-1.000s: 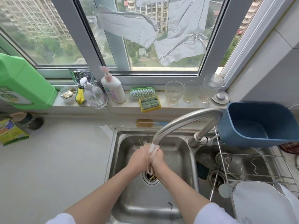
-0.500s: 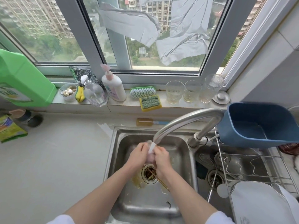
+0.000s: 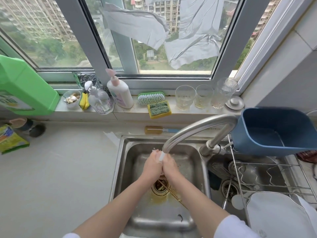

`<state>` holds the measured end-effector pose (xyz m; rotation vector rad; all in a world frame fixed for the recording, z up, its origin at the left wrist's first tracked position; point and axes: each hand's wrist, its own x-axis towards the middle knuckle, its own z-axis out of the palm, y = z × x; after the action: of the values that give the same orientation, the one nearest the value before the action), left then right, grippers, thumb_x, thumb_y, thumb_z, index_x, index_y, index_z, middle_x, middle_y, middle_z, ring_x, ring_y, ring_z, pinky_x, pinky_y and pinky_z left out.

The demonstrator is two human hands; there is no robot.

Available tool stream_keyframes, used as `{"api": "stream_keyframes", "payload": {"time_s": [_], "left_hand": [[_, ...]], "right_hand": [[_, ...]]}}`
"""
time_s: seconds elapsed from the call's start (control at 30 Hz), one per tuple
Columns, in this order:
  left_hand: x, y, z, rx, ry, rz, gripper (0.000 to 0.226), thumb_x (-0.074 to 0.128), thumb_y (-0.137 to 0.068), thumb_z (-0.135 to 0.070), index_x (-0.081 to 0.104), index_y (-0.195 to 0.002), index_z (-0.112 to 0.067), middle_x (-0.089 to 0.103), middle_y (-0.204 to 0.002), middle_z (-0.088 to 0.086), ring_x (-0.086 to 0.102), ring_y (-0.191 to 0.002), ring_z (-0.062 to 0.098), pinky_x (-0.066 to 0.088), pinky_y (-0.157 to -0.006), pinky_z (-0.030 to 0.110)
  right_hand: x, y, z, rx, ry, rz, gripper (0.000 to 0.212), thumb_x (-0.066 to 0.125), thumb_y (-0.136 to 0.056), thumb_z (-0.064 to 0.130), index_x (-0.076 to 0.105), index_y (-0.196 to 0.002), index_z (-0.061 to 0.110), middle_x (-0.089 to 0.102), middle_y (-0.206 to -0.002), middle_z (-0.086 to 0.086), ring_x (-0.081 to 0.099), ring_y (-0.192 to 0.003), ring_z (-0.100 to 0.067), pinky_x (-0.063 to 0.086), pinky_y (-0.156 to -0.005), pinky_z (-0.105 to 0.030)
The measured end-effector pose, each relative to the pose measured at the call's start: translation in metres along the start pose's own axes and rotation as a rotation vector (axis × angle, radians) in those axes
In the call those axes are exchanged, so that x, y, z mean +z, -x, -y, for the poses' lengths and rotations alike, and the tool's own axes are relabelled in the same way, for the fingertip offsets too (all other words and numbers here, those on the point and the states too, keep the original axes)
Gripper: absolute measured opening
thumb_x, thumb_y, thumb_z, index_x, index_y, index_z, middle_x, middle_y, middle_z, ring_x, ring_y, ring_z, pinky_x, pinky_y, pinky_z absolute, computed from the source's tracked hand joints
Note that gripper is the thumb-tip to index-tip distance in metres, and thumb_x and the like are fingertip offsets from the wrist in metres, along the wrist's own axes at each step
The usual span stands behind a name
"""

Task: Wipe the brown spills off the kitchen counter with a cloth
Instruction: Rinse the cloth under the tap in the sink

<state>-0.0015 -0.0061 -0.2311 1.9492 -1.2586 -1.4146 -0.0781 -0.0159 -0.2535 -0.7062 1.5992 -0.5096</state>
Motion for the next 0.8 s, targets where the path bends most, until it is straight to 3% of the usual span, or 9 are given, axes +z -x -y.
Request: {"api": "stream_keyframes", "payload": {"time_s": [0.07,0.13,0.27,0.37,0.43,0.53,0.6,0.7,0.8], "left_hand": [[-0.008,-0.001,-0.002,0.019,-0.107,-0.011,0.026,0.040,-0.101,-0.030,0.053,-0.085,-0.014,0.063,-0.077,0.000,0.058,-0.063,0.008,0.043,-0.052,0.019],[-0.013,-0.003,0.002,0.095,-0.278,0.046,0.021,0.046,-0.094,-0.030,0.054,-0.092,-0.011,0.057,-0.074,0.000,0.059,-0.061,0.016,0.042,-0.051,0.023],[-0.016,-0.006,0.019,0.127,-0.448,0.097,0.026,0.053,-0.093,-0.032,0.050,-0.106,-0.009,0.061,-0.091,-0.001,0.061,-0.076,0.015,0.043,-0.058,0.019],[-0.013,-0.007,0.020,0.208,-0.584,0.113,0.002,0.053,-0.094,-0.021,0.055,-0.092,-0.020,0.065,-0.085,-0.004,0.067,-0.082,0.019,0.044,-0.056,0.018],[-0.013,-0.006,0.016,0.197,-0.601,0.138,0.015,0.047,-0.095,-0.014,0.061,-0.088,-0.015,0.070,-0.083,0.002,0.068,-0.076,0.019,0.049,-0.058,0.026],[-0.015,0.000,0.015,-0.096,-0.035,0.246,0.035,0.050,-0.099,-0.037,0.066,-0.081,-0.011,0.067,-0.066,0.001,0.062,-0.056,0.012,0.046,-0.051,0.023],[-0.019,0.004,0.015,-0.232,0.281,0.323,0.035,0.063,-0.093,-0.042,0.071,-0.088,-0.009,0.071,-0.072,0.004,0.065,-0.063,0.016,0.050,-0.058,0.026],[-0.027,0.002,0.020,-0.227,0.451,0.348,0.022,0.065,-0.087,-0.007,0.063,-0.108,-0.006,0.064,-0.069,0.012,0.061,-0.059,0.018,0.047,-0.056,0.026],[-0.025,-0.006,0.020,-0.240,0.566,0.333,0.061,0.052,-0.082,0.014,0.051,-0.125,-0.029,0.062,-0.074,0.013,0.053,-0.061,0.021,0.042,-0.063,0.034]], "right_hand": [[0.008,-0.002,-0.001,0.026,0.106,0.070,0.039,0.040,-0.095,0.048,0.063,-0.101,0.018,0.070,-0.089,-0.008,0.070,-0.071,-0.019,0.062,-0.059,-0.037],[0.006,-0.001,-0.006,-0.065,0.269,0.027,0.040,0.035,-0.097,0.043,0.063,-0.099,0.015,0.070,-0.081,-0.011,0.067,-0.059,-0.020,0.056,-0.048,-0.032],[-0.005,0.007,-0.014,-0.330,0.564,-0.013,0.027,0.037,-0.096,0.036,0.060,-0.104,0.023,0.069,-0.089,-0.001,0.067,-0.079,-0.022,0.059,-0.069,-0.041],[-0.002,0.006,-0.020,-0.360,0.627,-0.042,0.025,0.041,-0.097,0.033,0.061,-0.110,0.026,0.070,-0.096,-0.001,0.067,-0.088,-0.025,0.057,-0.075,-0.040],[-0.005,0.008,-0.020,-0.385,0.686,-0.062,0.026,0.040,-0.099,0.028,0.063,-0.110,0.022,0.071,-0.097,-0.006,0.068,-0.092,-0.029,0.053,-0.075,-0.036],[-0.028,0.014,-0.019,-0.227,0.422,0.025,0.056,0.030,-0.099,0.058,0.072,-0.085,0.025,0.074,-0.093,-0.003,0.067,-0.090,-0.020,0.046,-0.077,-0.031],[-0.051,0.013,-0.025,-0.090,0.170,0.087,0.063,0.025,-0.098,0.065,0.074,-0.091,0.026,0.073,-0.100,0.000,0.065,-0.098,-0.016,0.047,-0.087,-0.032],[-0.092,0.006,-0.039,-0.056,0.121,-0.063,0.046,0.037,-0.101,0.050,0.072,-0.095,0.023,0.070,-0.104,0.000,0.062,-0.100,-0.017,0.046,-0.090,-0.034],[-0.132,-0.002,-0.053,-0.064,0.091,-0.275,0.028,0.052,-0.098,0.030,0.072,-0.093,0.011,0.069,-0.093,-0.003,0.062,-0.096,-0.022,0.041,-0.076,-0.031]]}}
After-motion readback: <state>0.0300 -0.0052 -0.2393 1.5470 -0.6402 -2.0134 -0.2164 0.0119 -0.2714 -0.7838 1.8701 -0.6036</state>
